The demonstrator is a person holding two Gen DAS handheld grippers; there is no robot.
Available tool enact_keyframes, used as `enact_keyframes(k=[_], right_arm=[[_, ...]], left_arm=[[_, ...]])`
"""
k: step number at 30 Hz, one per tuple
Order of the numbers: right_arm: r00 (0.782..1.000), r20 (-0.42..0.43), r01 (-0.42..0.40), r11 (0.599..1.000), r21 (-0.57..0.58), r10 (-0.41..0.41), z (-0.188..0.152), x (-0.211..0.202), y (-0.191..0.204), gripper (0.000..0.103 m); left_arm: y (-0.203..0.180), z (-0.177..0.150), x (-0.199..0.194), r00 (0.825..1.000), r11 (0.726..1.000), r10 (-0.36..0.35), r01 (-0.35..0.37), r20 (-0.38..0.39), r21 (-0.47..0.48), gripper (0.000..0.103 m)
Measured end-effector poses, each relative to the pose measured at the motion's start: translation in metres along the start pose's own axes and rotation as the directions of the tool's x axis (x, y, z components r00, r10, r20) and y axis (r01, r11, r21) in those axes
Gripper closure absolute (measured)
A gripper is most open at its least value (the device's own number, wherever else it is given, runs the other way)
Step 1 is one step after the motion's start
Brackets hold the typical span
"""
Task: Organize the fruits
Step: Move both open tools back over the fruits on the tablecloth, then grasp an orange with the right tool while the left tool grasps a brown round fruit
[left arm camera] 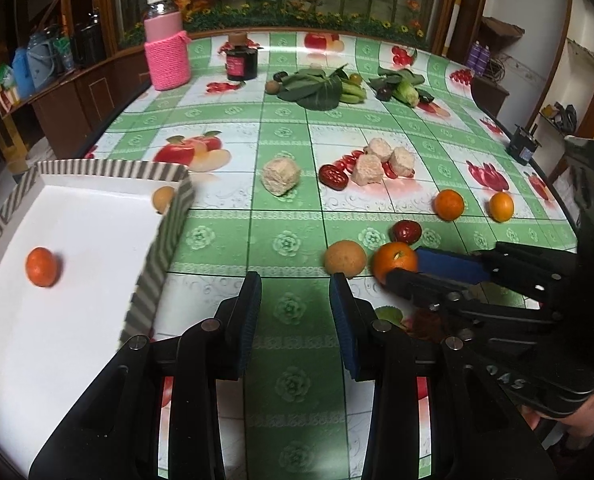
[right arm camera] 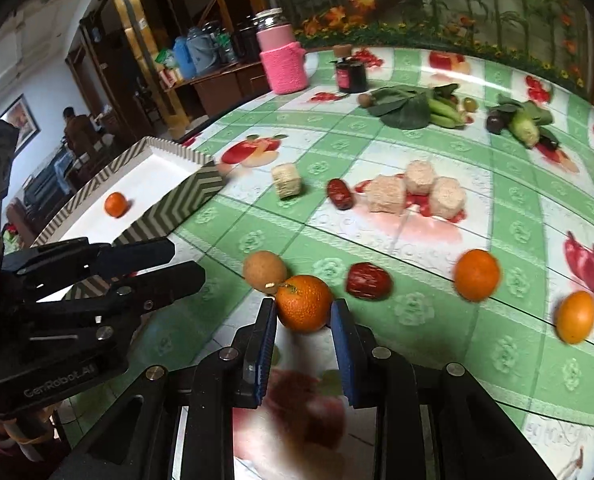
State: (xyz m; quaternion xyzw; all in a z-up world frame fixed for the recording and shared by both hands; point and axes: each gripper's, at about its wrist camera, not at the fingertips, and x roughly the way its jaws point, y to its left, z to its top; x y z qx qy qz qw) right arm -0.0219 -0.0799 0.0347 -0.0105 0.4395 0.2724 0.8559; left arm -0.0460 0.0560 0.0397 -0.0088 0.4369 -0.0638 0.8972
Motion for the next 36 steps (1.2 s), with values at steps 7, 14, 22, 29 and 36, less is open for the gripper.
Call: enact_keyframes(k=[7,14,22,29,36], right_arm=[[0.999,0.036,-0.005,0.998,0.069,0.002,-0.005,-0.021,-0.022,0.078],[1.000,0.022,-0.012,0.997,0.080,0.010,-0.007,-0.019,-0.029,0.078],[1.000,-0.017,0.025,0.998,0.052,-0.024,-0.006,-0.005,-0.026,0.065],[1.000,-0.002,-0.024,0.995,0.099,0.025,-0.008,-0.003,-0.034,0.072],[0.999,0.021,-0.030,0.996,0.087,0.028,-0.004,-0.014,-0.023,0.072]], left_arm=[[-0.014,0.009,0.015,0.998,0.998,-0.059,0.060,-0.028,0.023,0.068],[-0.025,0.013,0.039,0.996,0.997,-0.048,0.052,-0.077,0.052,0.069],[-0.021,0.015,0.045,0.996,0.998,-0.045,0.049,-0.079,0.042,0.069],[-0.017,0.015,0.045,0.994,0.995,-0.092,0.094,-0.054,0.027,0.072],[-0.002,0.009,0.029,0.994,0.994,-0.104,0.104,-0.035,-0.021,0.076]])
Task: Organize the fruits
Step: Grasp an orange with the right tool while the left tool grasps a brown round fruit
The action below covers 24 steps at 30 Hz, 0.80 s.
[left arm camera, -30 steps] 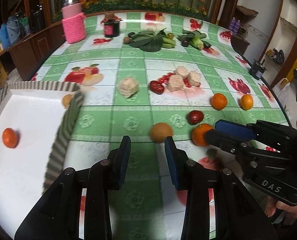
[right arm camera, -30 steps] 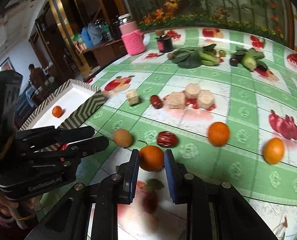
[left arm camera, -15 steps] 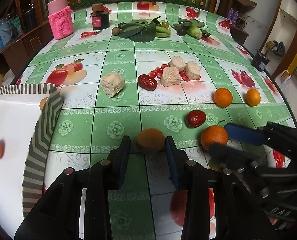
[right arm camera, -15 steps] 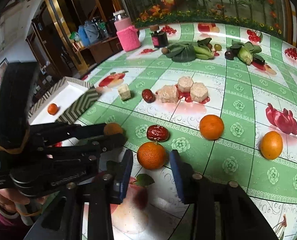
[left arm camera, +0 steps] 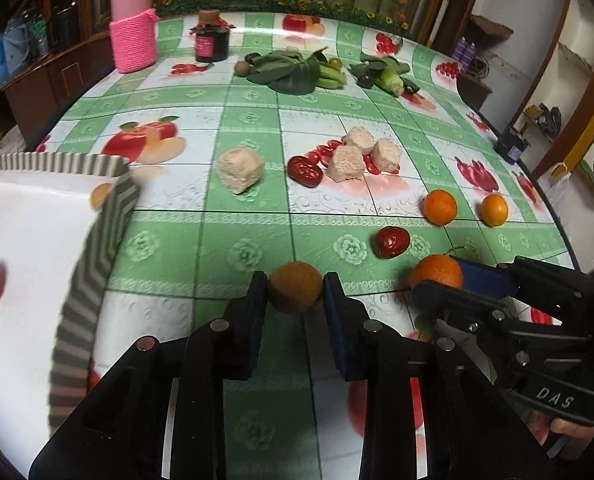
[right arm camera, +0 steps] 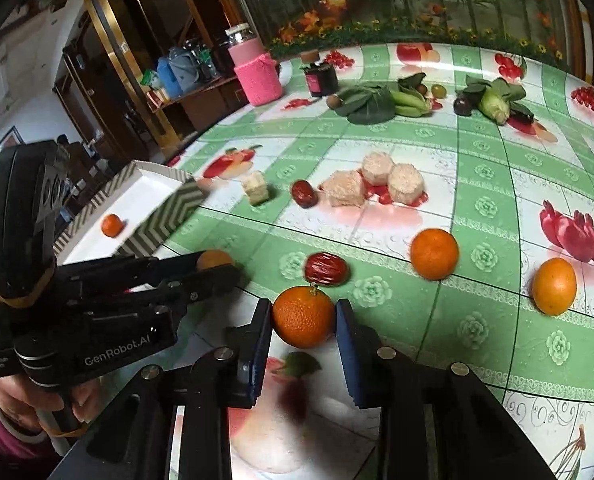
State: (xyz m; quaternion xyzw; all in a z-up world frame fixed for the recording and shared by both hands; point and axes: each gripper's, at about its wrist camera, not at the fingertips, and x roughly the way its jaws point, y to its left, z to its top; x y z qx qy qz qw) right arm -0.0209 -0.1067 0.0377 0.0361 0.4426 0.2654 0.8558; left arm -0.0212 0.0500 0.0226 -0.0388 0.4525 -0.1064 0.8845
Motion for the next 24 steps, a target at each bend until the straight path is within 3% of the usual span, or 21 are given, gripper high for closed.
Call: enact_keyframes(k=[9,16,24], right_arm=[[0.996,0.034,-0.078,0.996,-0.039,0.080,0.011,-0.008,0.039,0.072],[0.989,0.045,-0.133,0.986,-0.103,0.139,0.026,-0.003,0.083,0.072],[0.981,0.027,-0.181,0.964,-0.195,0.190,0.043,0.011,0.138,0.072]], left_arm=[[0.016,-0.003,-0.054,0.994,0.998,0.063,-0.062,0.092,-0.015,0.076],[0.046,-0.006,-0.094,0.973,0.985,0.172,-0.170,0.155,-0.026,0.075],[0.096,-0.015,-0.118,0.944,0.958,0.284,-0.271,0.167,-0.097,0.075]])
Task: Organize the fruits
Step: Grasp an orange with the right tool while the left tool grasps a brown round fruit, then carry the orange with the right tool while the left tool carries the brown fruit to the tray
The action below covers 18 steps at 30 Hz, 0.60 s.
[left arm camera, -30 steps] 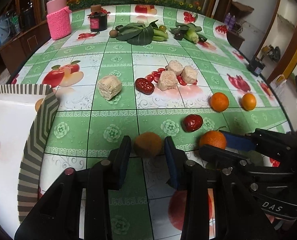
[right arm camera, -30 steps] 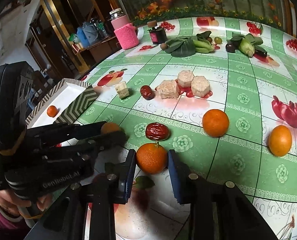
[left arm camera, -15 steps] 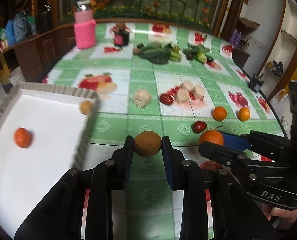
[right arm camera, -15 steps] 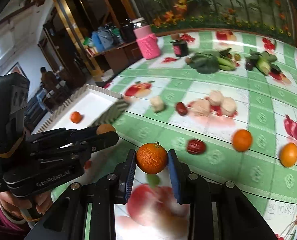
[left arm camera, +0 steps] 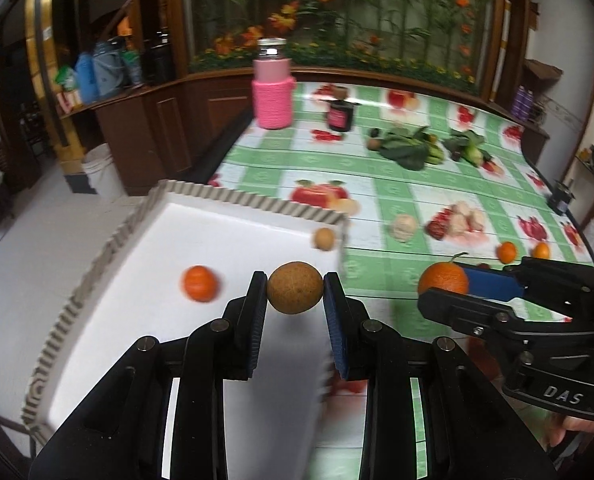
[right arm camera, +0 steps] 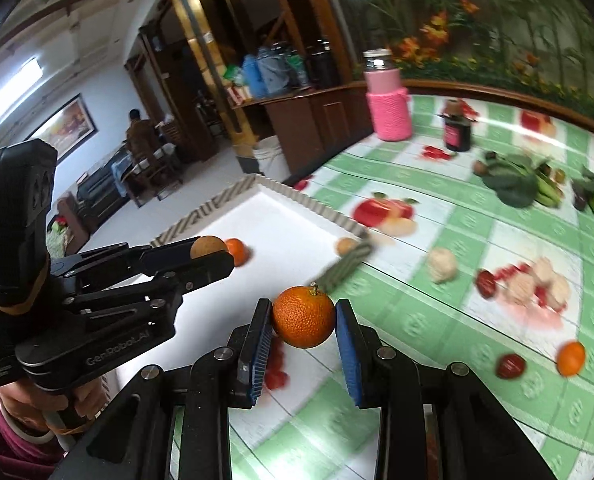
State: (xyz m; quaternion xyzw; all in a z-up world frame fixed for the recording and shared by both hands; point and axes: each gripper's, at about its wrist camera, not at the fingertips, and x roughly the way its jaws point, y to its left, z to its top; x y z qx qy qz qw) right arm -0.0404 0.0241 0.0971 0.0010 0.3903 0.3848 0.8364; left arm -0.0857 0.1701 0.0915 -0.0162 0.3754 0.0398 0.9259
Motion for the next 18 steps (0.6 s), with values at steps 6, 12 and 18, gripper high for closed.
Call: enact_keyframes(k=[6,12,18], right_arm=[[0.999,-0.022,-0.028,0.999,-0.040,0.027,0.011,0.022,0.023,0.072],[0.997,-0.059,-0.044,0.997,-0.063,0.040,0.014,0.042,0.033,0.072],[0.995,-0.090,-0.050,0.996,-0.069,0.043,0.017,0.059,0.034,0.072]], left_arm=[[0.027,-0.004,0.001,0.998,0.998,0.060,-0.060,0.002,-0.026,0.075],[0.048,-0.008,0.009,0.996,0.994,0.090,-0.090,-0.018,-0.053,0.075],[0.062,-0.010,0.014,0.995,0.993,0.092,-0.095,-0.039,-0.072,0.075]])
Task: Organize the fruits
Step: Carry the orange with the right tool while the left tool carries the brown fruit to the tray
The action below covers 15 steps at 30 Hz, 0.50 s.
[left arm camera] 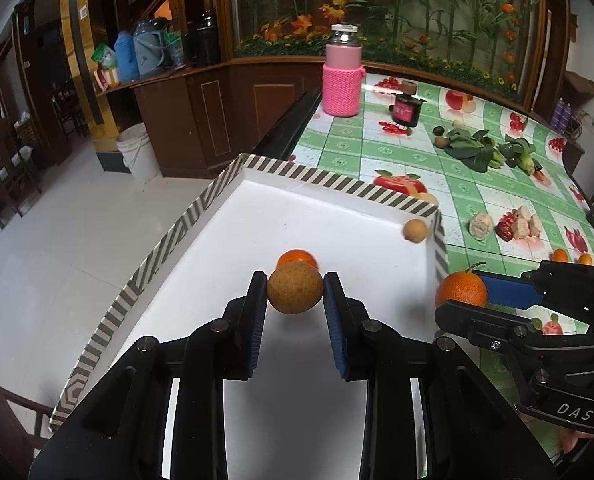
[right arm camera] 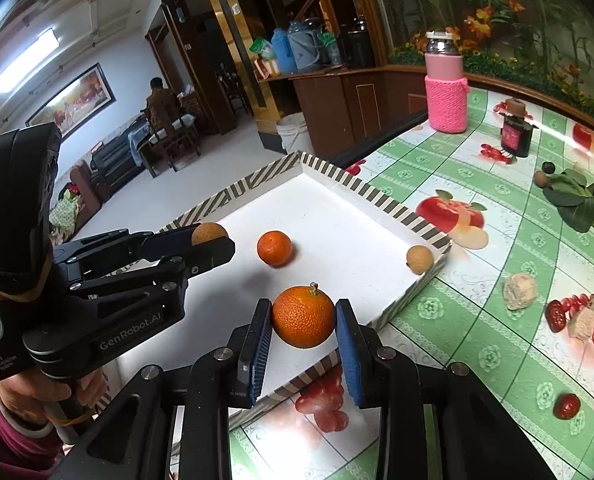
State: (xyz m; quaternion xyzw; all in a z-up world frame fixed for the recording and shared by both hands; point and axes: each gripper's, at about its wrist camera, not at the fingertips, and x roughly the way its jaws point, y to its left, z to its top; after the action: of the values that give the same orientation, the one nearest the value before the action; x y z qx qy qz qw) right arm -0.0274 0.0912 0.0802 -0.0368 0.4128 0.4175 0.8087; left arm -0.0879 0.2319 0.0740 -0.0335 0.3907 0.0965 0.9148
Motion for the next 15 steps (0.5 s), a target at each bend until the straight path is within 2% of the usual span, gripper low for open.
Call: enact_keyframes(k=[15], right_arm=[[0.996,-0.082,0.012,0.999,-0.044,-0.016,0.007,0.043,0.008,0.072]], left_arm=[[0.013,-0.005,0.023,0.996,1.000,-0.013,0.011,-0.086,-0.027,0.075]])
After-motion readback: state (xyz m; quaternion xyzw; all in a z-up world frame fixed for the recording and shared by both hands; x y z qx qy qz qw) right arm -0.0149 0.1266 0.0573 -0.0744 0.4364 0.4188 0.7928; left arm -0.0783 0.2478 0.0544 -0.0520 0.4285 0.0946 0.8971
